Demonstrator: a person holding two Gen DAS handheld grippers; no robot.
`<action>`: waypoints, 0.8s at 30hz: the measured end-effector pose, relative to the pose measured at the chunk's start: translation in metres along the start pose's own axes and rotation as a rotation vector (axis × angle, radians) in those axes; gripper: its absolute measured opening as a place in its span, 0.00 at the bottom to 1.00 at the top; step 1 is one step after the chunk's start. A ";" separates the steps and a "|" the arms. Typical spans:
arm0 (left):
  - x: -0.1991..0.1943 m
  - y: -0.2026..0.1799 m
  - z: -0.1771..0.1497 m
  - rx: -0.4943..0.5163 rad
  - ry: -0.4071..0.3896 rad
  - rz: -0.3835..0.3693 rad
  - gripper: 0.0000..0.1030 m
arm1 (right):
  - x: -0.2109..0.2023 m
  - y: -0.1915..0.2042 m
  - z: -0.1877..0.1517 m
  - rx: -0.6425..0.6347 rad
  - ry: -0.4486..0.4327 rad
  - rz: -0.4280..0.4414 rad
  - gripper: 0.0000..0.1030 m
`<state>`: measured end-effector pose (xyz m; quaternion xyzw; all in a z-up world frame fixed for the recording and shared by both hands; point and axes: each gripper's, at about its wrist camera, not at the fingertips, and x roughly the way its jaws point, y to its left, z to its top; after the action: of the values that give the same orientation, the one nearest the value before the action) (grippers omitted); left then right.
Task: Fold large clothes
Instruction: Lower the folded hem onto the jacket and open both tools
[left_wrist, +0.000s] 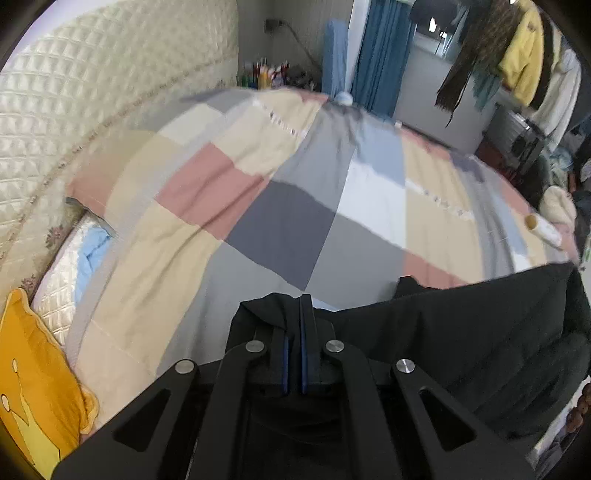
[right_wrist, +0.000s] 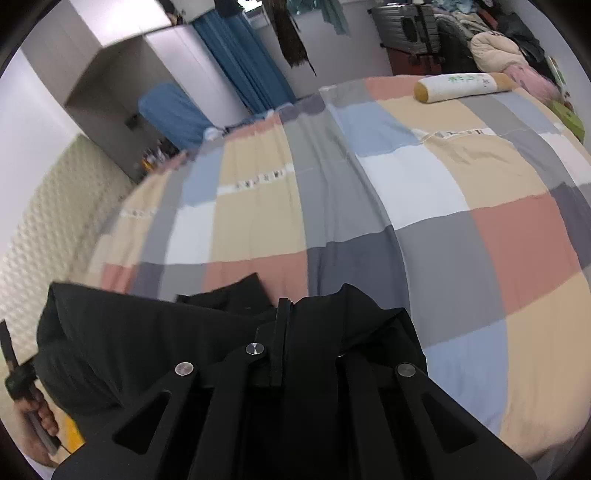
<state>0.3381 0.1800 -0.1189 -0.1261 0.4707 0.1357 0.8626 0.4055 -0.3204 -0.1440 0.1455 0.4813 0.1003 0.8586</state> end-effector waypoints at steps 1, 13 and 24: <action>0.013 -0.002 0.002 0.002 0.016 0.006 0.04 | 0.010 0.001 0.002 -0.010 0.014 -0.015 0.01; 0.114 -0.015 0.002 0.031 0.175 0.040 0.04 | 0.112 0.001 0.000 -0.041 0.142 -0.062 0.00; 0.099 0.007 -0.015 -0.068 0.244 -0.100 0.07 | 0.084 -0.008 -0.010 -0.001 0.143 0.046 0.07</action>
<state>0.3757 0.1932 -0.2110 -0.1942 0.5602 0.0919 0.8000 0.4406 -0.2998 -0.2183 0.1486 0.5380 0.1303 0.8194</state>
